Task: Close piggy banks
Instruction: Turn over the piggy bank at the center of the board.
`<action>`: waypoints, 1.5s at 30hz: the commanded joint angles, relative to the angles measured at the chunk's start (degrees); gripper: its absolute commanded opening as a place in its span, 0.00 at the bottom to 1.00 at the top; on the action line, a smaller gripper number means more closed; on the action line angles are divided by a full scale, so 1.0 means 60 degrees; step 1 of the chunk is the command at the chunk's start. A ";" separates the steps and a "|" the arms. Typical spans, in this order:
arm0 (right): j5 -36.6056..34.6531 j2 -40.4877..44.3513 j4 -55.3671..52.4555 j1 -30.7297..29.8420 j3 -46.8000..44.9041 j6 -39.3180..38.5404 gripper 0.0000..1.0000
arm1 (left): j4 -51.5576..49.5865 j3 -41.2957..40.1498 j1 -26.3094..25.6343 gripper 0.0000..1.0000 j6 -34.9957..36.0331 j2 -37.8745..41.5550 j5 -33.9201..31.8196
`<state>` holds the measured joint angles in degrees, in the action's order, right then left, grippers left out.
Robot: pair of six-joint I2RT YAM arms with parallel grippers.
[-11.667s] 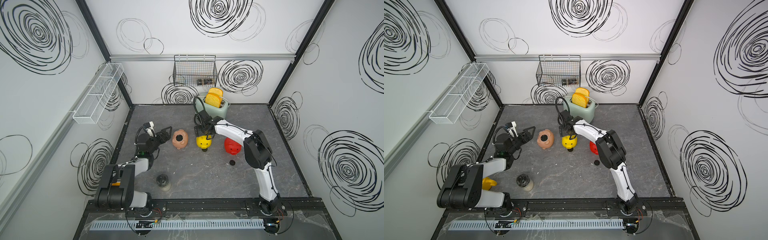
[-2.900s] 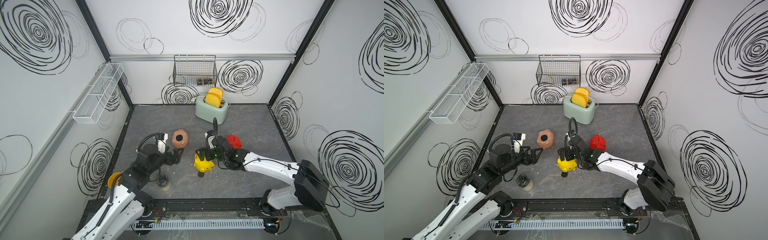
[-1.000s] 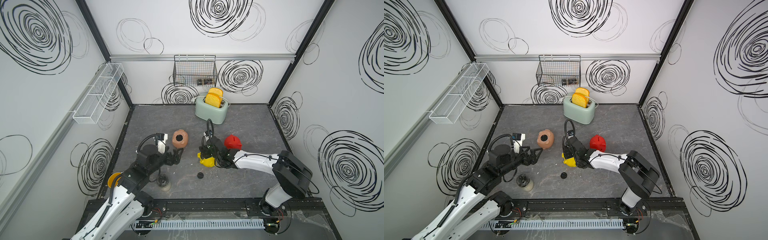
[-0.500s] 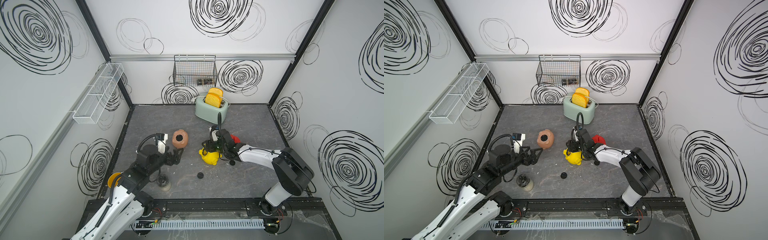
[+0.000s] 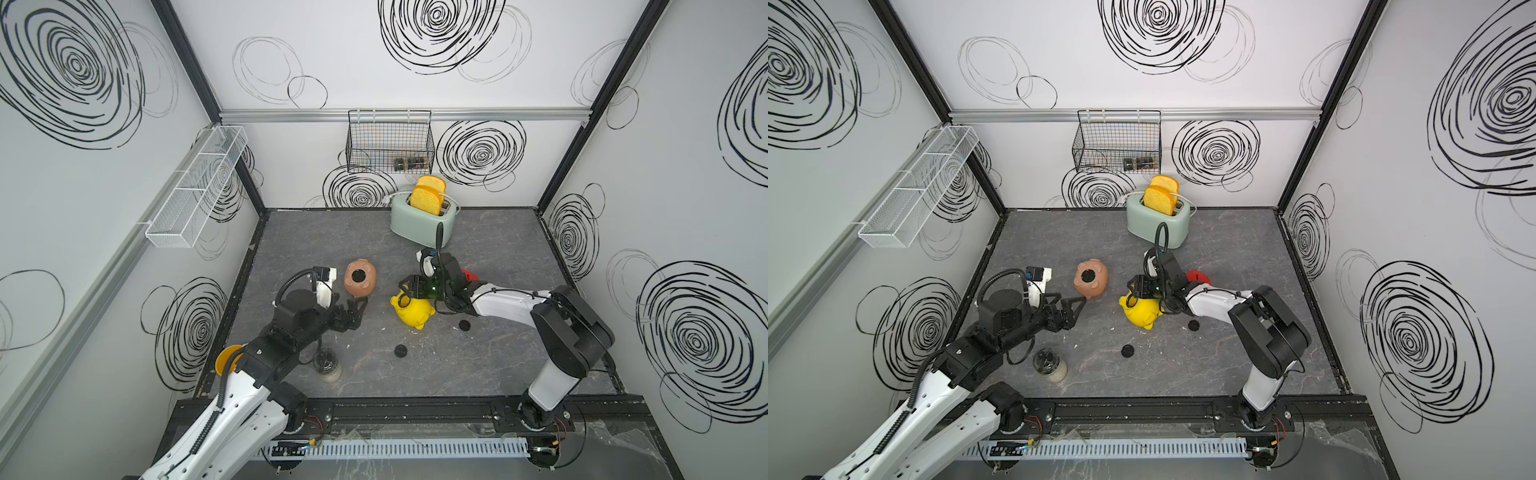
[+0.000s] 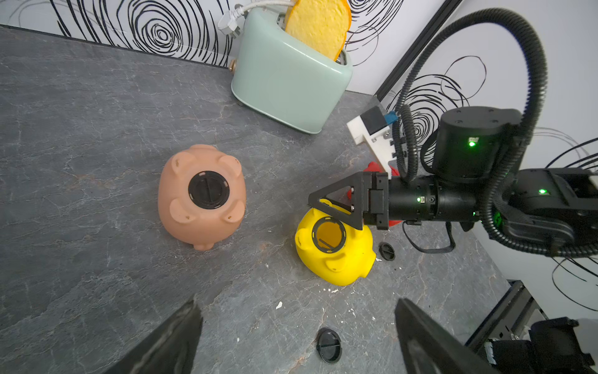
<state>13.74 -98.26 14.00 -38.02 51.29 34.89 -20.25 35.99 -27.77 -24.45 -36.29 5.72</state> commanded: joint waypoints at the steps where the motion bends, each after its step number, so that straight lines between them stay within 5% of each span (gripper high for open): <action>1: 0.0296 -0.0484 -0.0716 0.0150 -0.0239 0.0291 0.64 | 0.0094 -0.0051 -0.0059 0.96 0.0017 0.0082 -0.0161; 45: 0.0577 -0.0411 -0.1308 0.0291 0.0256 0.0731 0.64 | 0.0094 -0.0051 -0.0079 0.96 0.0017 0.0058 -0.0147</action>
<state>17.43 -99.90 10.57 -36.27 52.84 38.83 -20.25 35.99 -27.88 -24.45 -36.29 5.08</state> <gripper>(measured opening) 0.635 0.962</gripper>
